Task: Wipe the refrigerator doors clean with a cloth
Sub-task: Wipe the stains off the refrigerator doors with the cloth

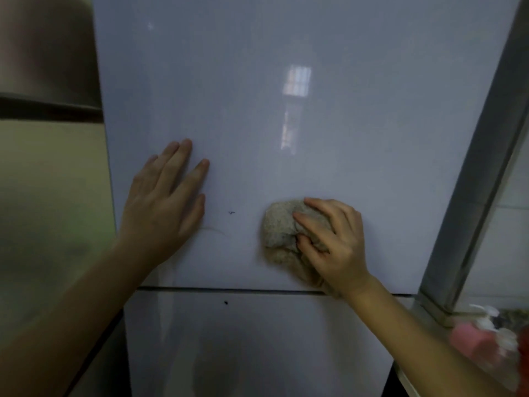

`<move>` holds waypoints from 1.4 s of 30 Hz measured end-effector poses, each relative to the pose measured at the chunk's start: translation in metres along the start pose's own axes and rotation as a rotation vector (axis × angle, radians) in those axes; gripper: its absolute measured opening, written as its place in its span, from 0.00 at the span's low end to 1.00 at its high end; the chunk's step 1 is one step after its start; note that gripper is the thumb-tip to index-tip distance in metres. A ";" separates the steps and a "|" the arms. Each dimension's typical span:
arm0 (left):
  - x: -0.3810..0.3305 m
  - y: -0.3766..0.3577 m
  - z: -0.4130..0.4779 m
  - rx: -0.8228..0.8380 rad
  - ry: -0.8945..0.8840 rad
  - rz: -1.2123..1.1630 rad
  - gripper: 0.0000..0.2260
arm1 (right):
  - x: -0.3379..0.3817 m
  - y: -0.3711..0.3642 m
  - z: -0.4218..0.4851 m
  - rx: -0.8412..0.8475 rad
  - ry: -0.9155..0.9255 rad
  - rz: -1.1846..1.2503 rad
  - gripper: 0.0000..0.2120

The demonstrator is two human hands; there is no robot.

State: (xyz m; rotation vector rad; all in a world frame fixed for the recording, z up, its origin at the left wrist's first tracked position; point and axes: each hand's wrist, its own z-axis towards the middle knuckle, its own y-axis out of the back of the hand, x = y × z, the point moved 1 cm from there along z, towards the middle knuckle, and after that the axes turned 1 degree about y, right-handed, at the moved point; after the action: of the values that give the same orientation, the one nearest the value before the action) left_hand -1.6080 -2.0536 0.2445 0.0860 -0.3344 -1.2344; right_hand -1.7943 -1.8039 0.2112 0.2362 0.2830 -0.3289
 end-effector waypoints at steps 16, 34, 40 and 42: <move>0.009 -0.017 -0.011 -0.113 -0.040 0.089 0.22 | 0.015 -0.028 0.004 -0.031 0.130 0.009 0.15; 0.019 -0.020 -0.147 -0.101 0.178 0.063 0.24 | 0.066 -0.069 -0.005 -0.142 0.231 0.030 0.16; 0.015 -0.023 -0.189 -0.119 0.252 0.062 0.28 | 0.066 -0.068 -0.005 -0.175 0.305 -0.034 0.16; 0.016 -0.022 -0.197 -0.122 0.272 0.064 0.27 | 0.066 -0.067 -0.008 -0.178 0.298 -0.031 0.16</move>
State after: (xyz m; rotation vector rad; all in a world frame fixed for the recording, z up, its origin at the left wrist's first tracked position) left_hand -1.5654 -2.0984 0.0558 0.1355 -0.0258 -1.1604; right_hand -1.7594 -1.8824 0.1708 0.1049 0.6073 -0.2972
